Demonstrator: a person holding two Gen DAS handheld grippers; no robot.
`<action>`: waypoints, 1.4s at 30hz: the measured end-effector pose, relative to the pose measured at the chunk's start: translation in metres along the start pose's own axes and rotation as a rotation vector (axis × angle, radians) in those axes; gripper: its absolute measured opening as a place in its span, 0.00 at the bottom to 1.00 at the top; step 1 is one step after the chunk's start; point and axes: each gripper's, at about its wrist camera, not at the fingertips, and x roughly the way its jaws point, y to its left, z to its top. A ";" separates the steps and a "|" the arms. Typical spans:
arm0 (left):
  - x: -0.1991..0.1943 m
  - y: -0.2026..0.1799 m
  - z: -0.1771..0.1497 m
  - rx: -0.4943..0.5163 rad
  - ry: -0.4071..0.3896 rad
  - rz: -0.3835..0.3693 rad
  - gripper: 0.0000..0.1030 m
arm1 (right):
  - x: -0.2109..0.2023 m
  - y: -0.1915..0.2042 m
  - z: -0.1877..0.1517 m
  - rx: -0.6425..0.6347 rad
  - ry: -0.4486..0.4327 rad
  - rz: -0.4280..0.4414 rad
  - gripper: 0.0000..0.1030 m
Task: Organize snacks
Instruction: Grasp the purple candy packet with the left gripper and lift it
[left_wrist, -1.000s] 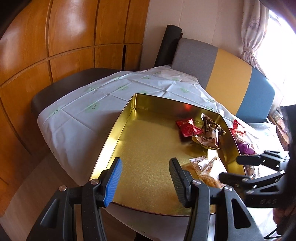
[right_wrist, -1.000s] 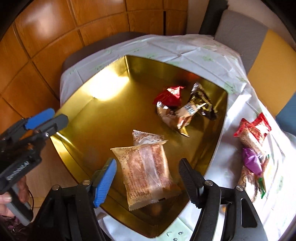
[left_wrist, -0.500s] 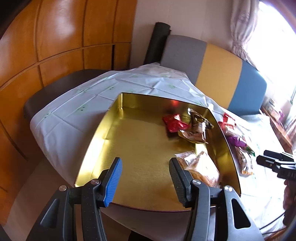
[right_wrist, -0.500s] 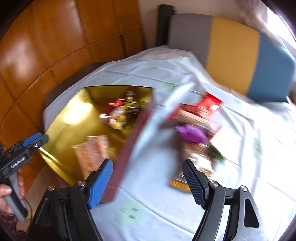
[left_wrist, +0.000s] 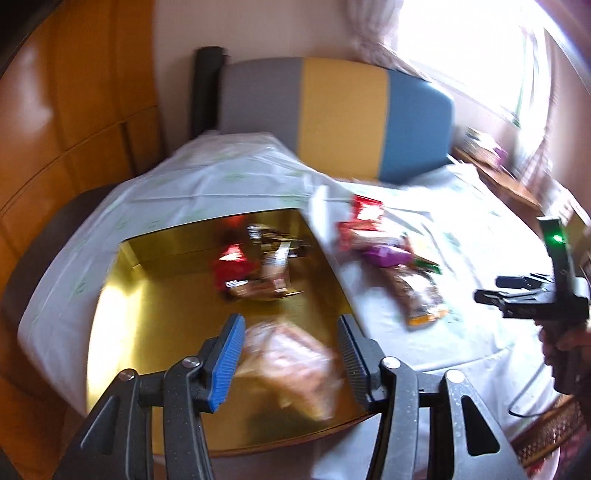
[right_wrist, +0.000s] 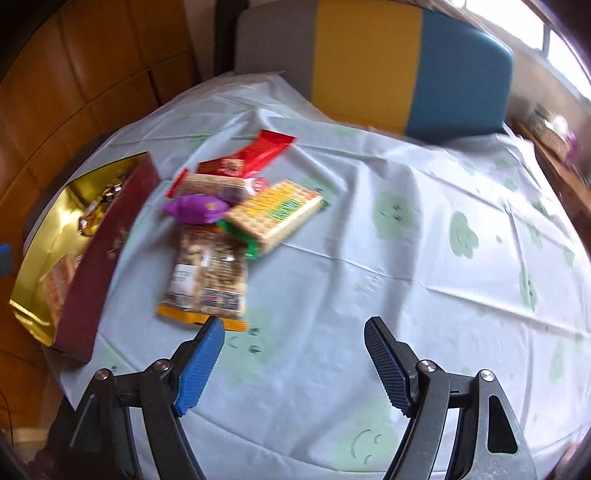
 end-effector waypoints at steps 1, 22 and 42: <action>0.004 -0.009 0.005 0.021 0.013 -0.021 0.46 | 0.003 -0.005 0.002 0.025 0.015 -0.026 0.76; 0.170 -0.105 0.104 -0.015 0.394 -0.215 0.61 | -0.019 -0.018 0.019 0.162 -0.046 0.083 0.81; 0.206 -0.113 0.094 0.037 0.429 -0.171 0.49 | -0.019 -0.019 0.019 0.182 -0.042 0.091 0.82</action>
